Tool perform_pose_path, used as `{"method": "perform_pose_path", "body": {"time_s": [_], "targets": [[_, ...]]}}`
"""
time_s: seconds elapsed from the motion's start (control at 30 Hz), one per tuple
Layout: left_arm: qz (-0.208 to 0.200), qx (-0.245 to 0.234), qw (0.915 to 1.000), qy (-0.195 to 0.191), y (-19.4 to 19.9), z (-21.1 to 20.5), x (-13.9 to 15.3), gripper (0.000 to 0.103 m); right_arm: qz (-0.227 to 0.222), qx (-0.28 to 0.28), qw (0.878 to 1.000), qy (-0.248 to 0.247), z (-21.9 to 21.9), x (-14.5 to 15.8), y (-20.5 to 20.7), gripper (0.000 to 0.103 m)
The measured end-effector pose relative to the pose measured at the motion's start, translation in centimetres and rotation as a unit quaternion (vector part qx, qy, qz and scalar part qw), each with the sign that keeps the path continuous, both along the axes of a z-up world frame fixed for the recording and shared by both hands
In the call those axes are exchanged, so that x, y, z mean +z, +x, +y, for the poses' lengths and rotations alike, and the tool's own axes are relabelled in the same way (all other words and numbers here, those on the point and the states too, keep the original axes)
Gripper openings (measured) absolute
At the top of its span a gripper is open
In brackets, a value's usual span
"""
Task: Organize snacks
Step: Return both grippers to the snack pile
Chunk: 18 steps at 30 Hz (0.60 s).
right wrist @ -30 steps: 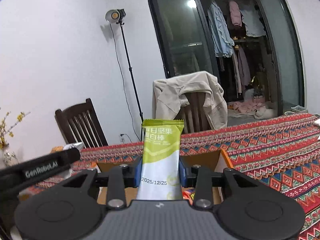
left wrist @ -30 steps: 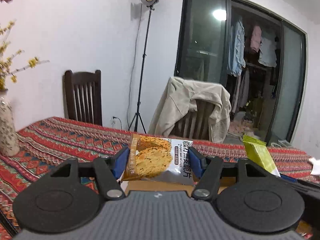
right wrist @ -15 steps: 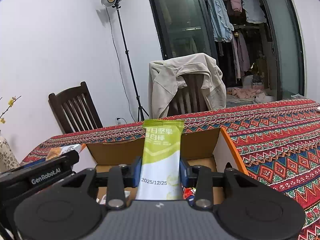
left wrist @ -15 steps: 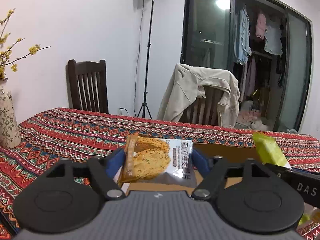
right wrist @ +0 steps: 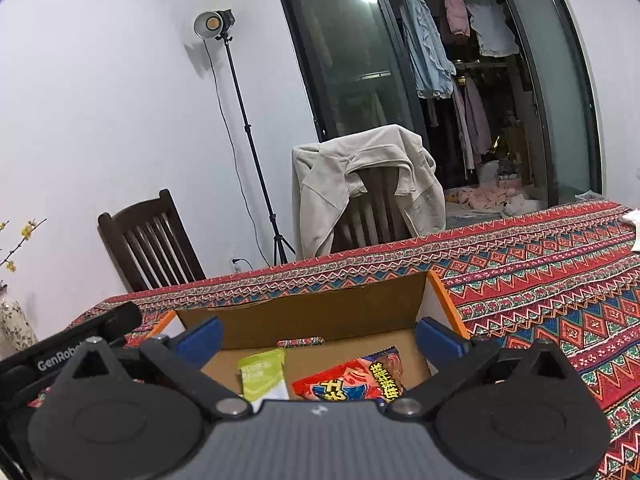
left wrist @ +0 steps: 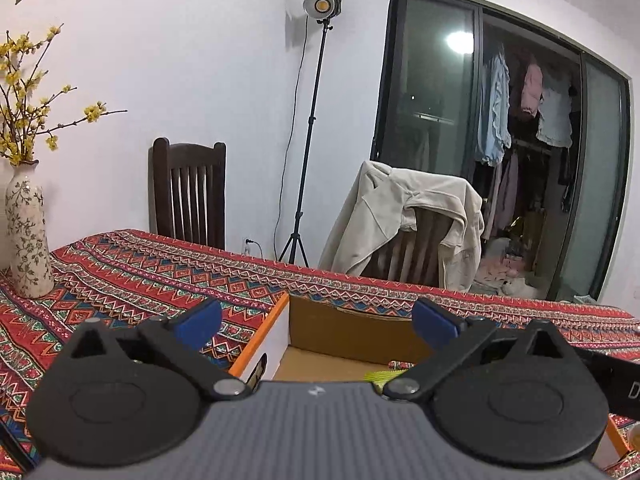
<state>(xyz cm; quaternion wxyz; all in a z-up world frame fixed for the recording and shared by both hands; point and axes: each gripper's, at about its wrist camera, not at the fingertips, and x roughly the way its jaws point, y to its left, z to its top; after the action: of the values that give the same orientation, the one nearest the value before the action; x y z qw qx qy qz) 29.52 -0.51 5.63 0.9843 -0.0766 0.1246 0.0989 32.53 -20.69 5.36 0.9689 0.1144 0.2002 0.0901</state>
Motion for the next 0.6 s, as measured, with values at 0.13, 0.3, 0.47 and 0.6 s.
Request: {"method": "perform_pose_path", "body": {"time_s": [0.13, 0.3, 0.47, 0.6], "targets": [[-0.006, -0.003, 1.0, -0.004, -1.0, 0.0, 0.8, 0.103, -0.005, 0.001, 1.0, -0.005, 0.1, 0.6, -0.9, 0.103], [0.002, 0.011, 0.9999, 0.003, -2.3, -0.3, 2.4, 0.103, -0.017, 0.007, 1.0, -0.008, 0.2, 1.6, -2.3, 0.103], [-0.005, -0.001, 0.9998, -0.02, -5.1, 0.2, 5.1, 0.103, -0.041, 0.011, 0.999, -0.009, -0.1, 3.9, -4.6, 0.103], [-0.013, -0.017, 0.9995, -0.021, -7.5, 0.9, 6.4, 0.103, -0.06, 0.03, 0.998, -0.002, -0.4, 5.7, -7.2, 0.103]]}}
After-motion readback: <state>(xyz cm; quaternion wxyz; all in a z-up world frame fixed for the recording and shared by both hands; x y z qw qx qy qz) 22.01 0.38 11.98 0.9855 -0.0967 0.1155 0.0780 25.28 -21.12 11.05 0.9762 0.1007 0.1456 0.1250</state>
